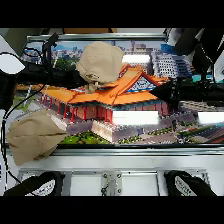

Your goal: Fold the clothes and pants, and hang the long-sleeved shirts on hangers.

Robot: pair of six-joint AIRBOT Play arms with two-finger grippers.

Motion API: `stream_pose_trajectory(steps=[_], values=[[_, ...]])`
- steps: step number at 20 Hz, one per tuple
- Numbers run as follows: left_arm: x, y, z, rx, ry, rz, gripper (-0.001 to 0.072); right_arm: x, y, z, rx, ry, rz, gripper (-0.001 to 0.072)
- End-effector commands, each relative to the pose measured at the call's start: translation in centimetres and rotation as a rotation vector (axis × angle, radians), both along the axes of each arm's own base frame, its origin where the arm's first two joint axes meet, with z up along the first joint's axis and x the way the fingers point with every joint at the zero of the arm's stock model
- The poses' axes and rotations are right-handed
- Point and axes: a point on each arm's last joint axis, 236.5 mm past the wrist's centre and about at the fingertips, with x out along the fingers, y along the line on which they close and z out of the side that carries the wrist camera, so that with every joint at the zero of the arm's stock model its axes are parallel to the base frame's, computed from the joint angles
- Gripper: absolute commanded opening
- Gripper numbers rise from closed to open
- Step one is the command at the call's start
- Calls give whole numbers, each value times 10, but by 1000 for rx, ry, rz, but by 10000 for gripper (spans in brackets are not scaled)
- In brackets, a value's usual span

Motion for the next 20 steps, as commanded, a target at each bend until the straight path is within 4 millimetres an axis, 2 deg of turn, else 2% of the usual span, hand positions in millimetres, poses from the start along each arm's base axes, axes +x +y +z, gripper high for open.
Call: stream_pose_trajectory(steps=[1,8,12,13,14,16,18,20], values=[[0,0,0,0,-1,-1,19,0,0,1,0,-2,1,24],[0,0,0,0,-1,0,19,0,0,1,0,-2,0,24],[12,6,4,-2,-36,40,25,0,0,1,0,-2,1,24],[12,16,0,11,-20,50,330,0,0,1,0,-2,1,24],[9,32,-9,52,17,66,713,0,0,1,0,-2,1,24],[-4,95,-49,264,155,164,720,0,0,1,0,-2,1,24],[-26,178,-93,567,300,307,720,0,0,1,0,-2,0,24],[-49,236,-126,782,389,397,720,0,0,1,0,-2,1,24]])
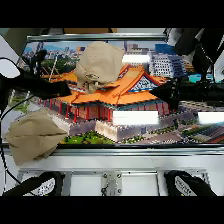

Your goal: Fold the clothes and pants, and hang the long-sleeved shirts on hangers.

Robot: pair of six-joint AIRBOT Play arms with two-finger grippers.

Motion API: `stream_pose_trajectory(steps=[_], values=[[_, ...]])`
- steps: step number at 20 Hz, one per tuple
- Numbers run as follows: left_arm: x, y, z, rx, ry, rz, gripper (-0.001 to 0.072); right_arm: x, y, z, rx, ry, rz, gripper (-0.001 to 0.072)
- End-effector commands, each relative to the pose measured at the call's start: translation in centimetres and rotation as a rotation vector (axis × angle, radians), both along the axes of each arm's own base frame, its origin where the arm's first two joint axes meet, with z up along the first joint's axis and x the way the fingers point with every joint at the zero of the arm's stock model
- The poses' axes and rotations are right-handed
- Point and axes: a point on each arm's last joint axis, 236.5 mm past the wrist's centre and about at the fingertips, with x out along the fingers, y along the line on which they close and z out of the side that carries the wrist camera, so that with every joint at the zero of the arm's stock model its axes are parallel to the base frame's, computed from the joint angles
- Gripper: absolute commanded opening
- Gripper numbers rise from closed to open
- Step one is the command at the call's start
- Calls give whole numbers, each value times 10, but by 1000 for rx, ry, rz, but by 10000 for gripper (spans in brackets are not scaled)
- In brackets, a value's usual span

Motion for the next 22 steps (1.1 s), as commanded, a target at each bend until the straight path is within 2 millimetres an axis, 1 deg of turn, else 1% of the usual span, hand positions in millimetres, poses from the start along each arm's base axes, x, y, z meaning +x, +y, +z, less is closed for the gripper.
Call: stream_pose_trajectory(steps=[1,4,6,8,9,12,13,14,15,16,17,18,19,20,21,22], values=[[-44,114,-56,398,187,175,720,0,0,0,0,-1,1,24],[-61,129,-108,388,218,251,720,0,0,1,0,-1,1,24],[-76,134,-136,382,270,273,720,0,0,1,0,-1,1,24],[-91,133,-153,387,328,261,720,0,0,1,0,-1,1,24],[-96,133,-159,394,340,254,720,0,0,0,0,-1,1,24],[-100,133,-169,399,337,242,720,0,0,0,0,-1,1,24],[-101,132,-171,398,336,246,544,0,0,1,0,-1,1,24],[-101,132,-171,396,336,247,235,0,0,1,0,-1,1,24],[-100,131,-170,390,331,250,57,0,0,1,0,-1,1,24],[-98,128,-167,379,317,255,19,0,0,0,0,-1,1,24],[-93,119,-158,343,286,263,19,0,0,1,0,-1,1,24],[-83,103,-143,291,236,255,19,0,0,1,0,-1,1,24],[-71,82,-123,237,172,225,18,0,0,1,0,-1,1,24],[-61,53,-99,168,105,187,19,0,0,1,0,-1,1,24],[-50,16,-67,87,19,133,18,0,0,1,0,-1,1,24],[-44,-24,-34,11,-71,60,19,0,0,1,0,-1,1,24]])
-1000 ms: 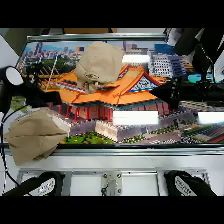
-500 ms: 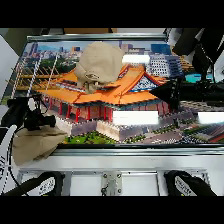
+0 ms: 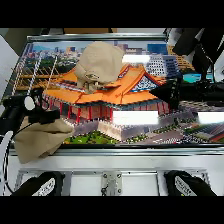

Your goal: Fold the clothes and pants, and hang the long-sleeved shirts on hangers.

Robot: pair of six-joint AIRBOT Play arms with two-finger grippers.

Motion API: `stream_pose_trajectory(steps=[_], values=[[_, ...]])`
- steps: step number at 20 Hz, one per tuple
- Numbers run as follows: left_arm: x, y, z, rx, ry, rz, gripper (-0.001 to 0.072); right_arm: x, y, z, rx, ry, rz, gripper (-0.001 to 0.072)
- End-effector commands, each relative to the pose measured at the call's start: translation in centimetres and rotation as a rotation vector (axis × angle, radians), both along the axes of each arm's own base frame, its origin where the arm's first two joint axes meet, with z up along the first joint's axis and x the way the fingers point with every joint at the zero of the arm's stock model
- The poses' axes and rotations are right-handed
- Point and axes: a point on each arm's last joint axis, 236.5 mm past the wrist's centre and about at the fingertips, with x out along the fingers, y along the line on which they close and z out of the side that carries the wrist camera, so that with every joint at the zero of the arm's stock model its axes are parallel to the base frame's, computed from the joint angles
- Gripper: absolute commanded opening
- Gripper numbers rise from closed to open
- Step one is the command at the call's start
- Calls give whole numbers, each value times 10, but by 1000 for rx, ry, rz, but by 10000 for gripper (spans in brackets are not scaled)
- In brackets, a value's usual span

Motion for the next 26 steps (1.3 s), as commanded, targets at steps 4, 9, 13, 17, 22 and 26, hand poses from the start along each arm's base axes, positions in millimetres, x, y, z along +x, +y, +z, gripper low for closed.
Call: stream_pose_trajectory(steps=[4,9,13,17,22,26], values=[[12,-224,186,-368,-543,-477,19,0,1,1,4,-1,2,24],[6,-341,230,-485,-647,-696,19,-11,19,46,207,-23,58,26],[32,-390,203,-486,-584,-727,19,-5,9,56,249,-36,26,26],[61,-383,180,-431,-493,-698,684,16,-42,35,156,-27,-121,26],[91,-279,161,-333,-369,-521,706,18,-71,34,168,2,-190,26],[63,-207,84,-264,-157,-399,706,18,-72,26,141,21,-197,24]])
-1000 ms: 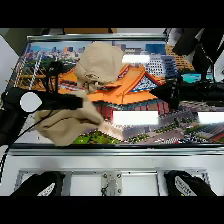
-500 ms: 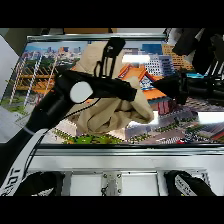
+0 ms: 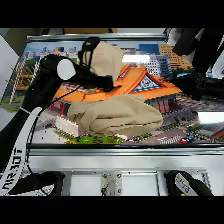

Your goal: Fold the clothes and pants, and hang the long-sleeved shirts on hangers.

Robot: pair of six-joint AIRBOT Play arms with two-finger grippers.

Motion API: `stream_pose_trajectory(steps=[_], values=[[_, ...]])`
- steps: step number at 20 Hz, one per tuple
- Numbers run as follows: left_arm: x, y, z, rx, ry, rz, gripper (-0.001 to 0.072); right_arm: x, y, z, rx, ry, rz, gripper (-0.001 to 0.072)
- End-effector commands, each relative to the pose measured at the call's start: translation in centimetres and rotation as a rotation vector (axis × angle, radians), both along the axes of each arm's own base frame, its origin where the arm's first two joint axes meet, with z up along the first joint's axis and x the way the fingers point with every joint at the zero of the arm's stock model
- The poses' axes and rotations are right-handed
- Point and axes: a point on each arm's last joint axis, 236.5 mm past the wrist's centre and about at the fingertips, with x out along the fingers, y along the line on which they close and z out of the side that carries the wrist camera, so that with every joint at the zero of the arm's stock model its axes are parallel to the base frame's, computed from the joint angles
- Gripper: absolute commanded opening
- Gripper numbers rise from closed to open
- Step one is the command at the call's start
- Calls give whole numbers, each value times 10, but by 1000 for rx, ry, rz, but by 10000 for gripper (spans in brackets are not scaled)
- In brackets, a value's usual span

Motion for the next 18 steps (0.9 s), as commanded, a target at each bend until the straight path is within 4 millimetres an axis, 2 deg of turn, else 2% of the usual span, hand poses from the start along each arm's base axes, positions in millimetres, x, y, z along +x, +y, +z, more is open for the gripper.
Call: stream_pose_trajectory(steps=[1,3,5,9,10,11,12,13,14,15,16,18], values=[[-32,54,-70,94,194,59,706,3,-11,-17,-42,69,-47,24],[-45,60,-111,131,255,43,705,13,-36,-51,-137,204,-172,24],[-47,61,-140,148,299,51,705,15,-66,-83,-237,329,-296,24],[-49,57,-173,186,389,38,704,4,-107,-141,-337,538,-473,24],[-47,56,-176,193,396,32,590,0,-115,-159,-339,597,-518,24],[-44,54,-178,192,395,32,367,-5,-122,-178,-340,653,-563,25],[-38,52,-174,187,382,34,103,-11,-128,-201,-332,723,-618,34],[-30,51,-168,178,364,38,19,-18,-133,-224,-316,800,-667,55],[-22,51,-160,167,340,45,19,-25,-132,-245,-287,872,-694,257],[-12,51,-150,155,316,52,19,-32,-129,-266,-255,946,-714,558],[-5,49,-140,145,294,54,19,-37,-124,-285,-232,1006,-717,649],[7,45,-123,131,247,53,19,-44,-111,-317,-163,1112,-702,649]])
